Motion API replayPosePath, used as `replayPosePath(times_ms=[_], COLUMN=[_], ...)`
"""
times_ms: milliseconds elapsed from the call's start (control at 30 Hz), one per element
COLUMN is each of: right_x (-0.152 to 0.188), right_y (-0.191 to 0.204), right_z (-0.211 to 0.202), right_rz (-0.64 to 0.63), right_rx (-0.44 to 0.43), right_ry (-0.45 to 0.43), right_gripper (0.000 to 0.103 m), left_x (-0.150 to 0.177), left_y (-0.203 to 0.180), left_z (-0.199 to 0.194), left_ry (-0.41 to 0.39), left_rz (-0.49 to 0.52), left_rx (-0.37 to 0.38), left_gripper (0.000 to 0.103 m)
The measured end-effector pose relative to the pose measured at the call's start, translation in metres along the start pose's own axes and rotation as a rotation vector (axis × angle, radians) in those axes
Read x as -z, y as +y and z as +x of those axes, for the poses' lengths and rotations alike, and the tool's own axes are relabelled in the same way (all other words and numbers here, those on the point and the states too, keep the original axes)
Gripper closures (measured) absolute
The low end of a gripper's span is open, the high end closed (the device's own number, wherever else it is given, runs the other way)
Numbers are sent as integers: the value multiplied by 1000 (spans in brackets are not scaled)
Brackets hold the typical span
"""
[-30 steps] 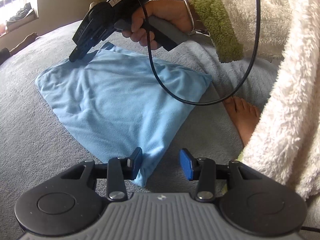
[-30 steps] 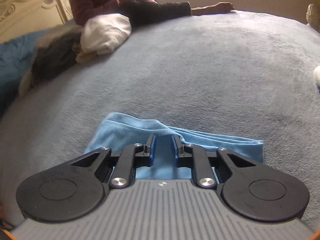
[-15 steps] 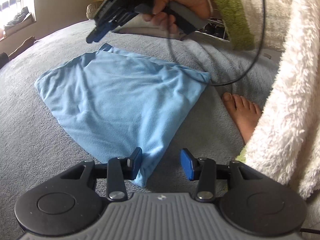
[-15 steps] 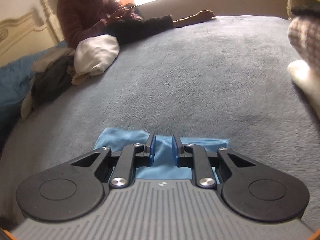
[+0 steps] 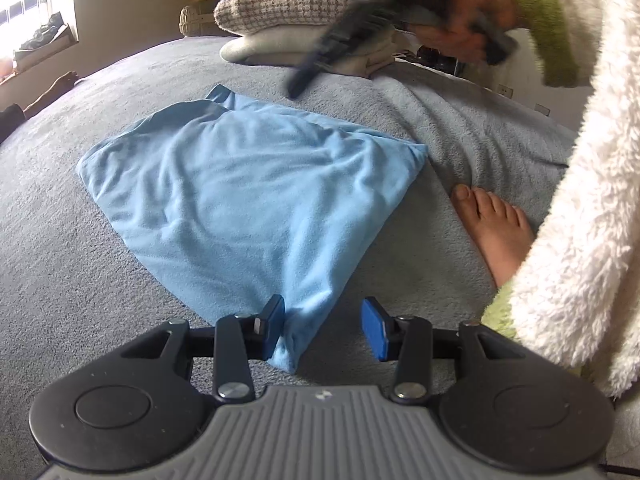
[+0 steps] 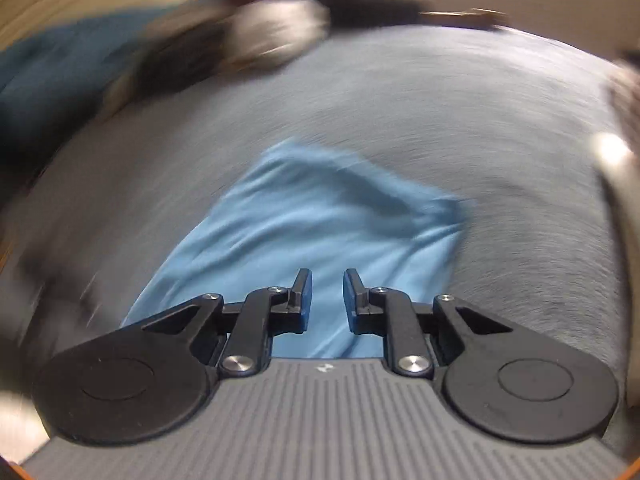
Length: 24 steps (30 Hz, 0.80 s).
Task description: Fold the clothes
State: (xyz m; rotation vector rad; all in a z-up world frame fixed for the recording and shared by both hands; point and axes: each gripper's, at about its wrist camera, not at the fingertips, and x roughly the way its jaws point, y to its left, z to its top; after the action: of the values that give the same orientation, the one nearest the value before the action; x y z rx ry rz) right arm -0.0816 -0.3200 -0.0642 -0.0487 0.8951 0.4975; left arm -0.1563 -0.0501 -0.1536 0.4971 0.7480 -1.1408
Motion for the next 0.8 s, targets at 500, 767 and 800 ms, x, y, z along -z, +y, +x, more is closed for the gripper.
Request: replayPosePath(times_ms=[500, 767, 800], right_x=[44, 65, 61], right_y=[50, 65, 69], right_z=[-10, -17, -20], right_rz=[-79, -176, -182], right_rx=[-5, 84, 70], right_ry=[102, 191, 170], right_gripper=[87, 89, 89], left_x=[-2, -1, -1], left_y=[-5, -7, -7], left_z=[1, -8, -8], left_ry=[29, 35, 37], left_rz=[27, 32, 28], left_rx=[-48, -46, -45], left_gripper=[59, 59, 59])
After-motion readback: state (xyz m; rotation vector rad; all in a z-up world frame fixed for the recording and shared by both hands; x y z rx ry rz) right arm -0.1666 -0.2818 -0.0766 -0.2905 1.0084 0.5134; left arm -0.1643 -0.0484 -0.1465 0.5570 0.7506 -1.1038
